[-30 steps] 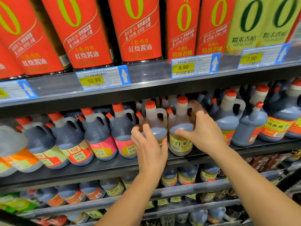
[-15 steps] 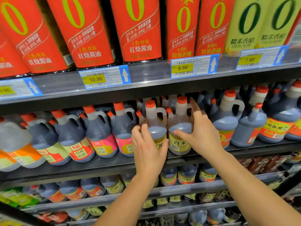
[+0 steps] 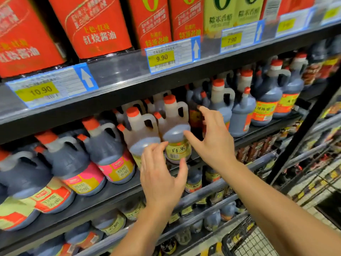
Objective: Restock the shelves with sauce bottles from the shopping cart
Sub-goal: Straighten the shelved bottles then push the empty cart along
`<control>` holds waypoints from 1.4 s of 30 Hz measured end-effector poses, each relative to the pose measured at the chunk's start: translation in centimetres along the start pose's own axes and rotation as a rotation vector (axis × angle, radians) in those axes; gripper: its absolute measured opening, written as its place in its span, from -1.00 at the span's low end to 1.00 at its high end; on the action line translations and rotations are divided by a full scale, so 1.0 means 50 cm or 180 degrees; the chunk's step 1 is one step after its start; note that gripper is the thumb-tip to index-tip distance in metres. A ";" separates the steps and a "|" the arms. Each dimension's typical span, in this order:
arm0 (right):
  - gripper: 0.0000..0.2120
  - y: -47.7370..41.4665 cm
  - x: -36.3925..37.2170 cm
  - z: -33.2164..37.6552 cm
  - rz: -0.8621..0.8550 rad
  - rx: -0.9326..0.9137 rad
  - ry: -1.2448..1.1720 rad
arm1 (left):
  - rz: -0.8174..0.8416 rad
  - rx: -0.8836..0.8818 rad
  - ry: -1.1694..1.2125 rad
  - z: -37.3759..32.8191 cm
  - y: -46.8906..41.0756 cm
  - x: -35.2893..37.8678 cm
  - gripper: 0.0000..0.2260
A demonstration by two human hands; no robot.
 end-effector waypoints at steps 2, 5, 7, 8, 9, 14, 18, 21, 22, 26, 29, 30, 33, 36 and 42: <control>-0.39 0.033 -0.014 -0.014 -0.0112 0.0197 0.0088 | 0.0395 0.0064 0.0140 -0.002 0.012 0.039 -0.58; -0.43 0.100 -0.034 -0.049 -0.0198 0.0593 0.0283 | 0.1099 0.0280 0.0317 -0.004 0.044 0.117 -0.60; -0.43 0.163 -0.044 -0.083 -0.0193 0.0906 0.0456 | 0.1588 0.0380 0.0386 0.001 0.083 0.175 -0.62; -0.42 0.200 -0.050 -0.103 -0.0172 0.1098 0.0585 | 0.1769 0.0444 0.0409 0.005 0.106 0.202 -0.63; -0.42 0.242 -0.058 -0.123 -0.0144 0.1302 0.0726 | 0.1928 0.0502 0.0424 0.009 0.131 0.228 -0.64; -0.41 0.500 -0.101 -0.210 -0.0005 0.2272 0.1176 | 0.2667 0.0712 0.0637 0.021 0.266 0.343 -0.74; -0.40 0.740 -0.123 -0.254 0.0237 0.3093 0.1438 | 0.3311 0.0508 0.0438 0.056 0.370 0.439 -0.81; -0.36 0.902 -0.132 -0.279 0.0387 0.3783 0.1555 | 0.3744 0.0471 -0.0258 0.094 0.446 0.522 -0.74; -0.35 0.946 -0.134 -0.286 0.0490 0.3942 0.1646 | 0.3850 0.0465 -0.0403 0.105 0.468 0.544 -0.71; -0.24 1.100 -0.140 -0.290 0.0681 0.4504 0.1807 | 0.4179 0.0491 -0.0970 0.160 0.539 0.622 -0.44; -0.18 1.198 -0.156 -0.279 0.0680 0.4925 0.2025 | 0.4351 0.0299 -0.1347 0.213 0.575 0.672 -0.27; -0.14 1.227 -0.164 -0.277 0.0555 0.5089 0.2056 | 0.4413 0.0241 -0.1409 0.225 0.590 0.686 -0.24; -0.09 1.292 -0.164 -0.288 0.0348 0.5398 0.1904 | 0.4486 0.0211 -0.1540 0.239 0.633 0.720 -0.24; -0.06 1.326 -0.132 -0.311 0.0478 0.5436 0.1598 | 0.4465 -0.0050 -0.1622 0.252 0.665 0.741 -0.26; -0.06 1.334 -0.107 -0.338 -0.0164 0.5433 0.1385 | 0.4177 -0.0102 -0.1411 0.241 0.684 0.756 -0.55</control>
Point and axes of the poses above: each hand's wrist, its own y-axis away from the middle knuckle, its own x-axis out of the palm, z = x × y, the point moved 10 cm from there along -y, towards the middle knuckle, and after that the axes turned 10 degrees about -x, right-handed, at the moved point
